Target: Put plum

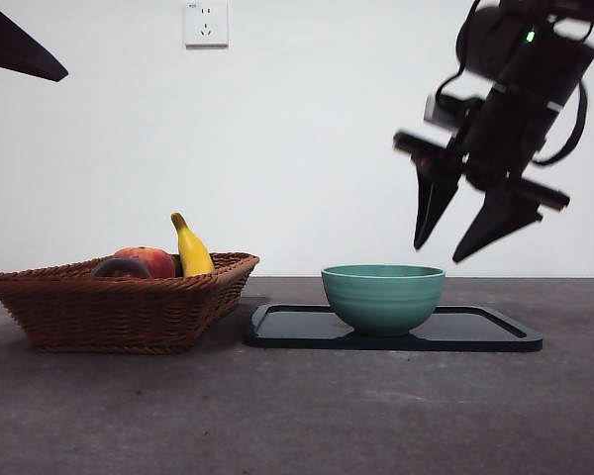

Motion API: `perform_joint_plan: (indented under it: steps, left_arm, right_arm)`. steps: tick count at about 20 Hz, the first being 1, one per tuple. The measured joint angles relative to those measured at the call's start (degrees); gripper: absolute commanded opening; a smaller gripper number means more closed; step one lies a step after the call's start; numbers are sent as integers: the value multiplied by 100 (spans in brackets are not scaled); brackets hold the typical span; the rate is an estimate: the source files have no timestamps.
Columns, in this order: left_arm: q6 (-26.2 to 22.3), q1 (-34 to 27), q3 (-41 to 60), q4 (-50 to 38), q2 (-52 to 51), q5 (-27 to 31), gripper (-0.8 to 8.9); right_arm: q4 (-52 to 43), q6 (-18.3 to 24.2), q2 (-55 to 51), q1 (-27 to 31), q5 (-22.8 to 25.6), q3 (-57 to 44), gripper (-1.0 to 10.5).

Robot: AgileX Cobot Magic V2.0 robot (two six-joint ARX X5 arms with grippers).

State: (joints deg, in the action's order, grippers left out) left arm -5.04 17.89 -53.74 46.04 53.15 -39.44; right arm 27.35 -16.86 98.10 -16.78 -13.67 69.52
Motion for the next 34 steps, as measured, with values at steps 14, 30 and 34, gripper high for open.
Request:
perform_joint_plan:
  steps: [14, 30, 34]
  left_arm:
    - [0, 0, 0, 2, 0, 0, 404]
    - [0, 0, 0, 2, 0, 0, 404]
    - [0, 0, 0, 2, 0, 0, 404]
  right_arm:
    - [-533, 52, 459, -13, 188, 0, 9]
    - [1266, 575, -2214, -750, 184, 114, 9]
    - [1311, 627, -2859, -1150, 446, -428, 9]
